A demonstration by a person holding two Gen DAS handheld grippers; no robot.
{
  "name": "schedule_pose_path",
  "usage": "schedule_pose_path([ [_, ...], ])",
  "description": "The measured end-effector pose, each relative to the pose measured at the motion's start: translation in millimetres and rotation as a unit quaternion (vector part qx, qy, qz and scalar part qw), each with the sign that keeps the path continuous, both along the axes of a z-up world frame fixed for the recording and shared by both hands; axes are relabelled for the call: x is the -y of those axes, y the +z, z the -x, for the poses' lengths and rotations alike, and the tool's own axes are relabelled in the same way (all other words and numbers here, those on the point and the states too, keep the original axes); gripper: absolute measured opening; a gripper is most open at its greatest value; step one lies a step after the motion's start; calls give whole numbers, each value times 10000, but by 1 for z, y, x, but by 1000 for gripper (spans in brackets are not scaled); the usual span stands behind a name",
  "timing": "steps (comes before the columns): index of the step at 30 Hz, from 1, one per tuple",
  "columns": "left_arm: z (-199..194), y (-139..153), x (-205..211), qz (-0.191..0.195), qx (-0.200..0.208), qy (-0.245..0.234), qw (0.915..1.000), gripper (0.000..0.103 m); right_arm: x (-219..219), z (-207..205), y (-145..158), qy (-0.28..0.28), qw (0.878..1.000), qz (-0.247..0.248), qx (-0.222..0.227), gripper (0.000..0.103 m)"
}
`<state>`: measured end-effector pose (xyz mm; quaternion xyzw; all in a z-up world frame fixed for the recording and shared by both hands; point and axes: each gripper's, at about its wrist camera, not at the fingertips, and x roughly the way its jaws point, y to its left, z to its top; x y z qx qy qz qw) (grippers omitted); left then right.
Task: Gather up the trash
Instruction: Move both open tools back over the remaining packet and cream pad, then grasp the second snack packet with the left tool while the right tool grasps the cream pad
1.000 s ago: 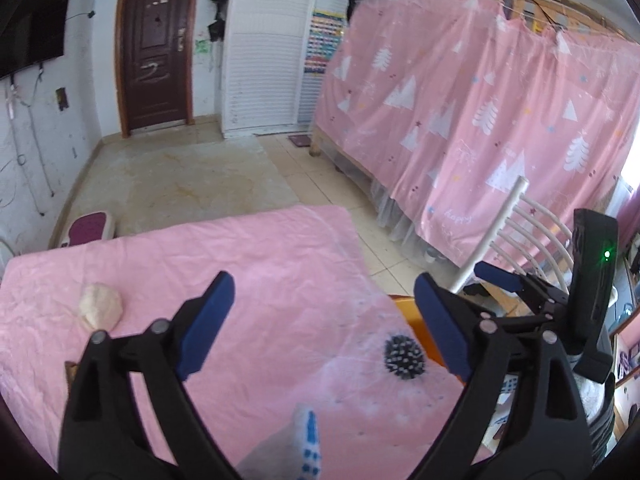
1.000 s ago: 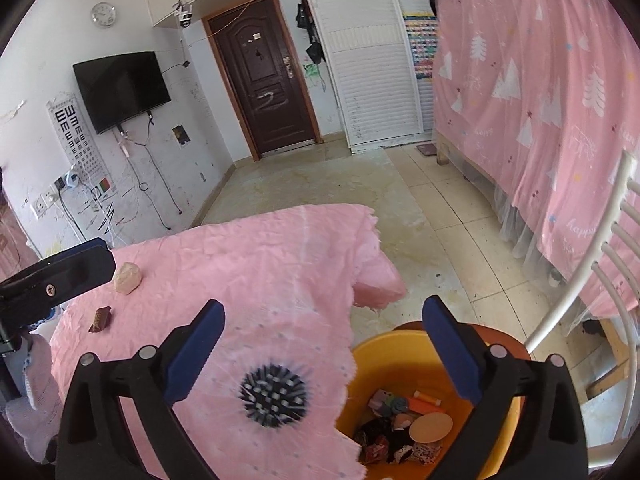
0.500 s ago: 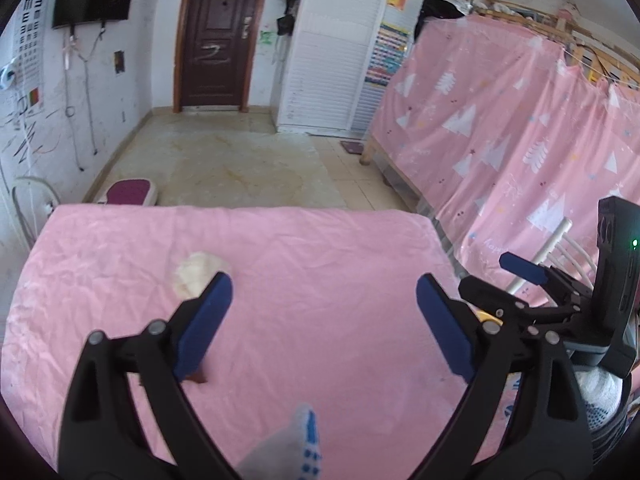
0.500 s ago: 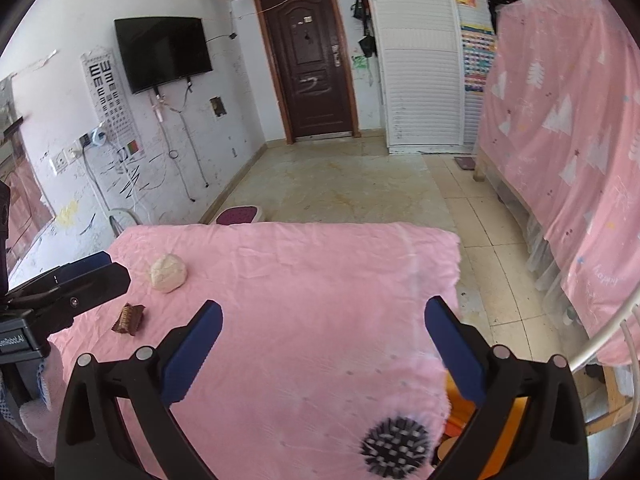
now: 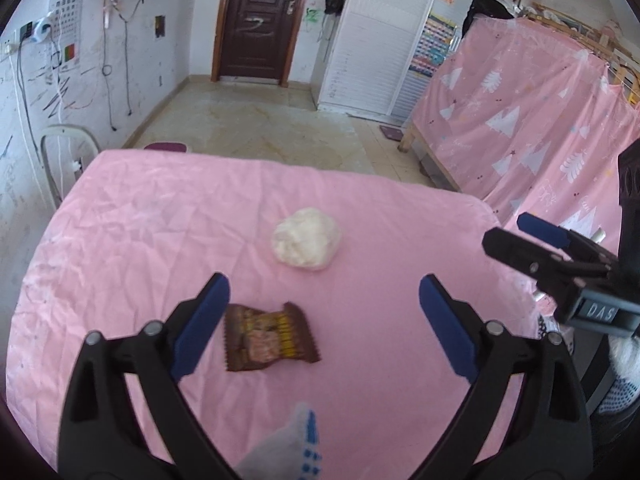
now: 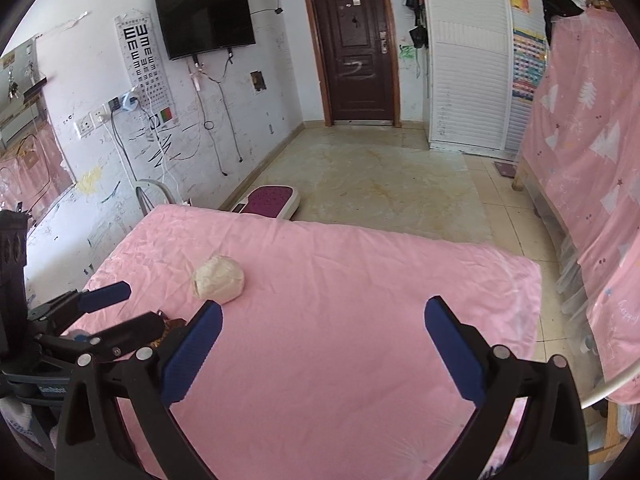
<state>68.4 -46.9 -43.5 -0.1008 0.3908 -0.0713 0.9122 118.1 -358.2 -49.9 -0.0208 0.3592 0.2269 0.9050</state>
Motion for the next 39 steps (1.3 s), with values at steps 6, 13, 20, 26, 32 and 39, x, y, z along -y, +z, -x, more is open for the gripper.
schedule_pose_path([
  [6, 2, -17, -13, -28, -271, -18, 9996, 92, -28, -12, 0, 252, 9997, 32, -58, 92],
  [13, -4, -31, -9, -146, -473, -44, 9988, 90, -56, -24, -7, 494, 9986, 87, -157, 92],
  [20, -11, -44, 0, -279, -604, -156, 9977, 69, -73, -36, -18, 627, 9973, -27, -379, 92],
  [26, -11, -45, 7, -431, -583, -203, 9972, 56, -87, -42, -25, 743, 9960, -27, -498, 92],
  [32, -7, -42, -6, -146, -618, -80, 9979, 48, -99, -46, -36, 876, 9941, 19, -642, 92],
  [39, 11, -34, -23, -17, -484, 9, 9988, 43, -120, -48, -44, 1107, 9914, 173, -672, 92],
])
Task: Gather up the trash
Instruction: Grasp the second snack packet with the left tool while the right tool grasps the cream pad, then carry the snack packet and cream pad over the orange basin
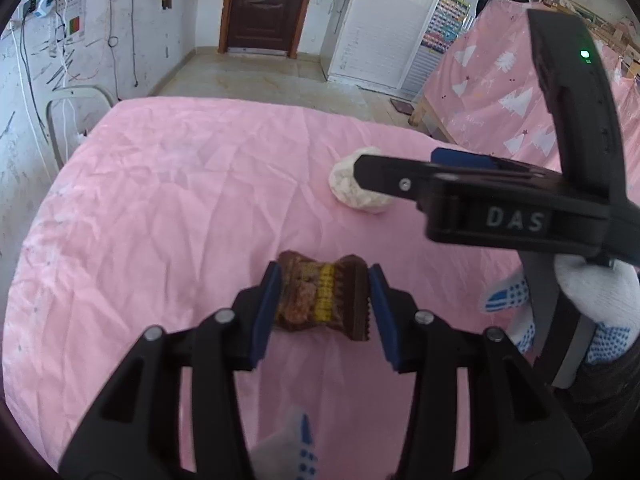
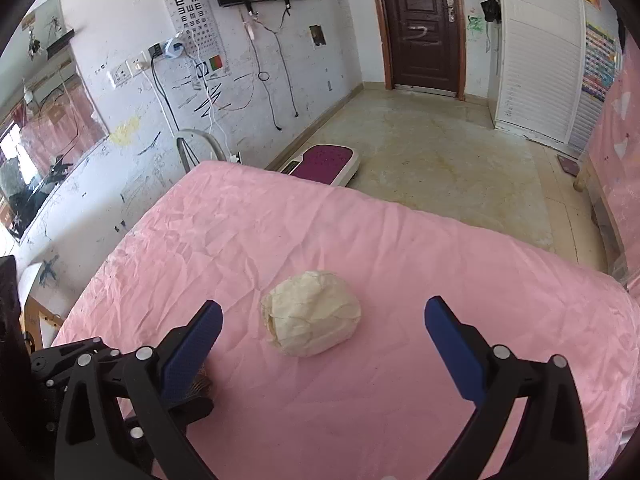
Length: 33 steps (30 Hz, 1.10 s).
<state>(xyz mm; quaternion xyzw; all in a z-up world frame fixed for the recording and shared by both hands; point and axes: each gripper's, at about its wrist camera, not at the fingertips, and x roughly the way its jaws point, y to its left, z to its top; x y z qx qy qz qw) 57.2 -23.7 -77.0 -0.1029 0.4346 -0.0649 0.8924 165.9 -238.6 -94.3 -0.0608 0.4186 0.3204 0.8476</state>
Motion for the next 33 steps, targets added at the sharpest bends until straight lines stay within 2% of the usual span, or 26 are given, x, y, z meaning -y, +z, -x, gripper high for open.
schedule_pose_path([
  [6, 5, -3, -5, 83, -30, -22, 10000, 42, -9, -5, -9, 103, 9998, 43, -134, 91],
  [7, 6, -4, -5, 82, -33, -27, 10000, 38, -10, -5, -10, 113, 9998, 42, -151, 90],
  [9, 6, -5, -8, 107, -55, -38, 9999, 38, -12, -6, -13, 145, 9997, 69, -177, 85],
  [11, 6, -6, -8, 114, -69, -32, 9999, 33, -14, -7, -17, 171, 9996, 92, -208, 73],
  [16, 7, -8, -13, 294, -68, -41, 9995, 32, -21, -5, -24, 225, 9993, 249, -164, 48],
  [22, 12, -6, -21, 307, 25, -4, 9995, 31, -18, 1, -14, 230, 9996, 174, 32, 47],
  [33, 20, 16, -18, 59, 260, 75, 9996, 31, 14, 14, 9, 52, 9998, -121, 177, 48],
])
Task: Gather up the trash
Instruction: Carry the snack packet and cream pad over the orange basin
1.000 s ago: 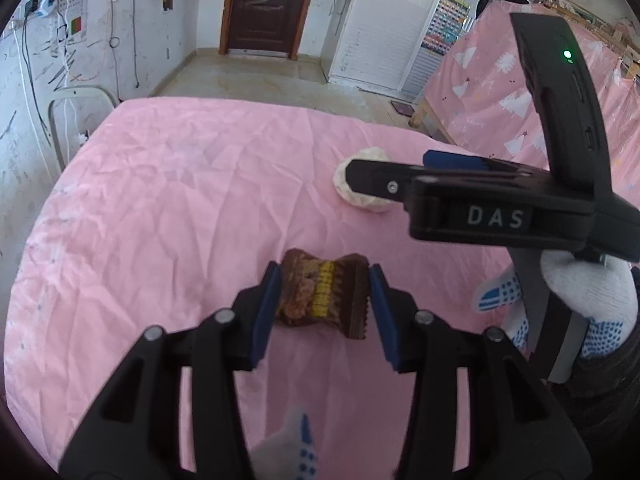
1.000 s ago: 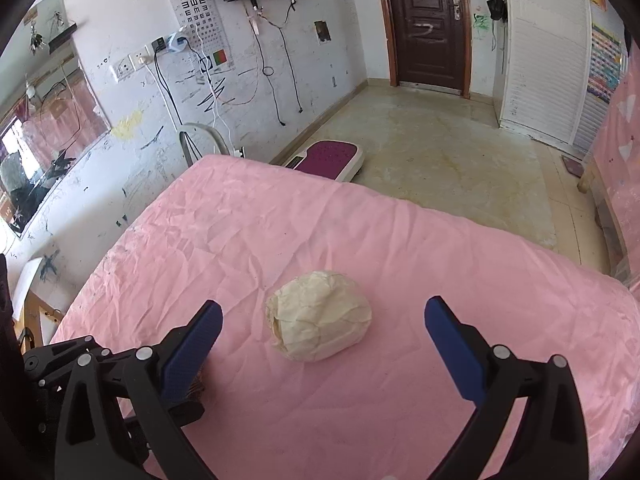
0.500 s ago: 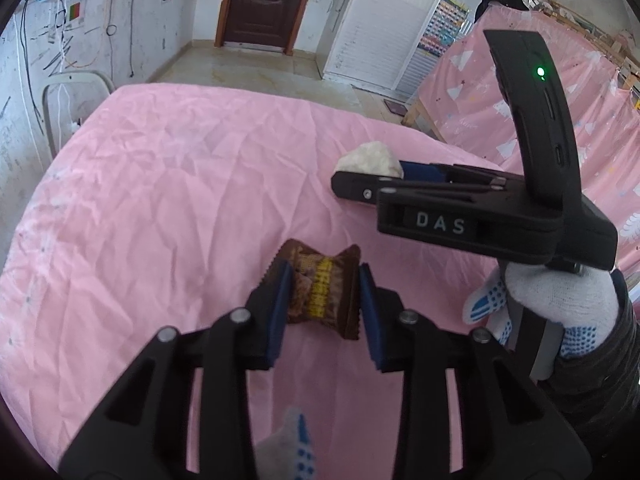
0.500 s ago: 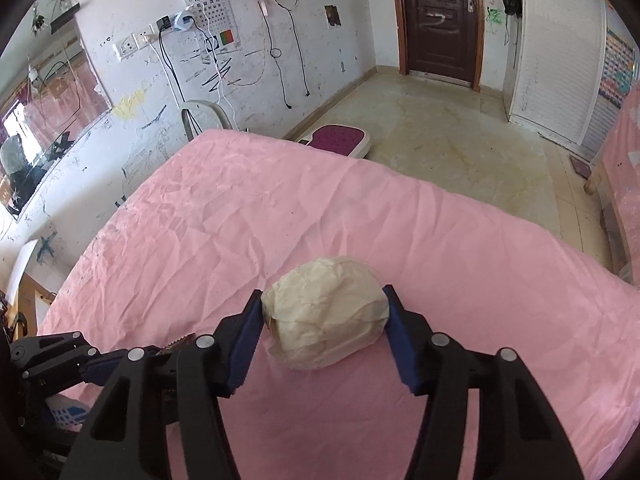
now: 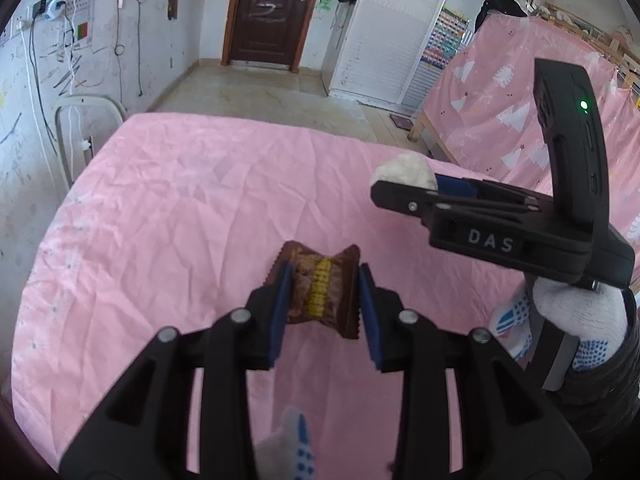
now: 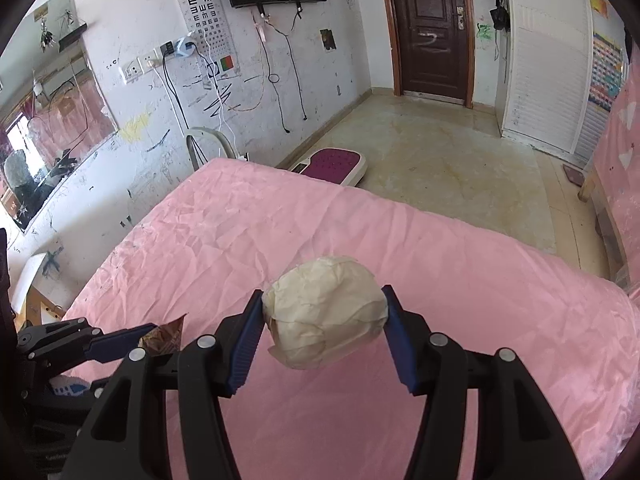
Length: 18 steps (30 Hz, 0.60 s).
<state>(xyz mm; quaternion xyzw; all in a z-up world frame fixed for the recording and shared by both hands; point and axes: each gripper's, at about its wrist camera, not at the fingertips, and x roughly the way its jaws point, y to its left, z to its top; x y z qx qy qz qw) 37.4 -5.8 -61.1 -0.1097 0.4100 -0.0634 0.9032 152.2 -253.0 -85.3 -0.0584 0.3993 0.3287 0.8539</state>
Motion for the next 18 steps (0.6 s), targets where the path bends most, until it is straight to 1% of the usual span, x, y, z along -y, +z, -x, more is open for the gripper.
schedule_pose_path([
  [8, 5, 19, 26, -200, 211, -222, 9993, 31, 56, 23, 29, -498, 9977, -269, 367, 48],
  [18, 2, 43, 74, -436, 458, -644, 9959, 31, 137, 47, 43, -1213, 9893, -507, 637, 48],
])
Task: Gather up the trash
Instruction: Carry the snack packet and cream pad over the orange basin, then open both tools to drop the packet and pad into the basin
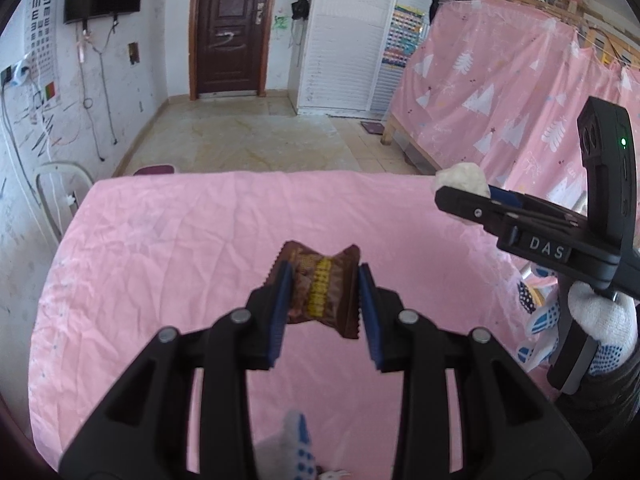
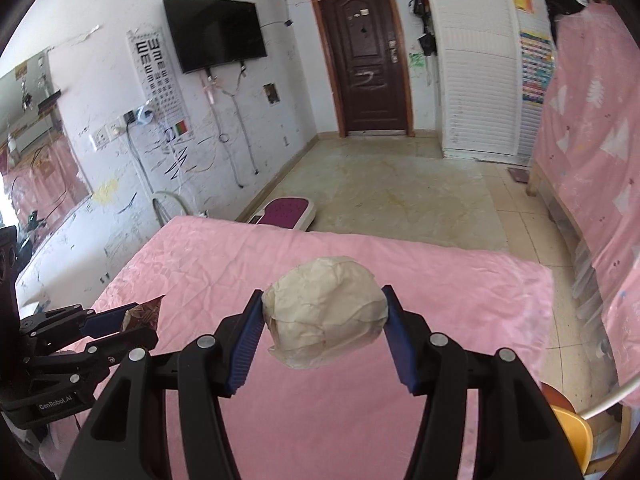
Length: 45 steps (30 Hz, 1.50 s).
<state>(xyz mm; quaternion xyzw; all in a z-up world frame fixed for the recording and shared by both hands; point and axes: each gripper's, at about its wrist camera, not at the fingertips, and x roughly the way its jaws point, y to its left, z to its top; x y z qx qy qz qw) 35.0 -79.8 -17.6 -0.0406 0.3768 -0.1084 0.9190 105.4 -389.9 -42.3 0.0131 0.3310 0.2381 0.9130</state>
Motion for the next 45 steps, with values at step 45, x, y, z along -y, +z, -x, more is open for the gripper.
schedule_pose_path([
  [45, -25, -16, 297, 388, -293, -2317, 9716, 32, 282, 108, -111, -2141, 9737, -608, -490, 50],
])
